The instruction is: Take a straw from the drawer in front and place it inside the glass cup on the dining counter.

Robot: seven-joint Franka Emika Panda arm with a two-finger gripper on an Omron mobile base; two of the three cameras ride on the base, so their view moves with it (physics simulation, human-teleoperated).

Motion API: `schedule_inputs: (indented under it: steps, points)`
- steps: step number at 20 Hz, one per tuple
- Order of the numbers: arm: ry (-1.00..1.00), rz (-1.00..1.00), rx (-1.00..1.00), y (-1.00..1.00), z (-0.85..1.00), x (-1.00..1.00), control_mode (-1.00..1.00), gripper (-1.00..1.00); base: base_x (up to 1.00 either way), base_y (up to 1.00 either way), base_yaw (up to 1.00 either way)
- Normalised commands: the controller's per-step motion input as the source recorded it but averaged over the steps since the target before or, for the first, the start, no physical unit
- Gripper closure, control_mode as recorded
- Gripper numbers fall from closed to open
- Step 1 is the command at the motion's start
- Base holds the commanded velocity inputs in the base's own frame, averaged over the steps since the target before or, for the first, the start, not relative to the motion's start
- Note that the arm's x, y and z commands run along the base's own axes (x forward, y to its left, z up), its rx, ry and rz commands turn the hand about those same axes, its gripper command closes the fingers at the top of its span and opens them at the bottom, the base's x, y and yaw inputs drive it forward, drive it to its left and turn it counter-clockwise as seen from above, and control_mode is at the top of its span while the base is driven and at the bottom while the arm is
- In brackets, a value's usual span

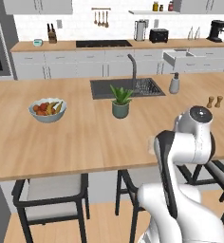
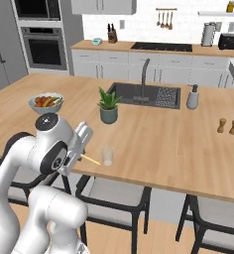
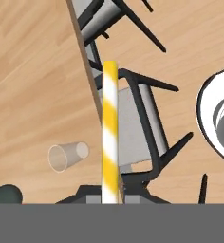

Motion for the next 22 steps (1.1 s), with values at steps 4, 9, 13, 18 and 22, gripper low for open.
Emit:
schedule_inputs:
  steps: [4, 9, 13, 18, 22]
  points:
    - [-0.02, -0.14, -0.14, 0.03, 0.0, 0.01, -1.0, 1.0, 0.0, 0.0, 0.0]
    - [0.21, -0.18, -0.45, 0.0, 0.0, 0.0, -1.0, 1.0, 0.0, 0.0, 0.0]
    - [0.38, -0.22, -0.38, -0.01, 0.15, 0.0, -1.0, 1.0, 0.0, 0.0, 0.0]
    - [0.47, -0.17, -0.39, 0.0, 0.53, 0.1, -1.0, 1.0, 0.0, 0.0, 0.0]
    - [0.03, -0.22, -0.31, 0.11, 0.4, 0.51, -1.0, 1.0, 0.0, 0.0, 0.0]
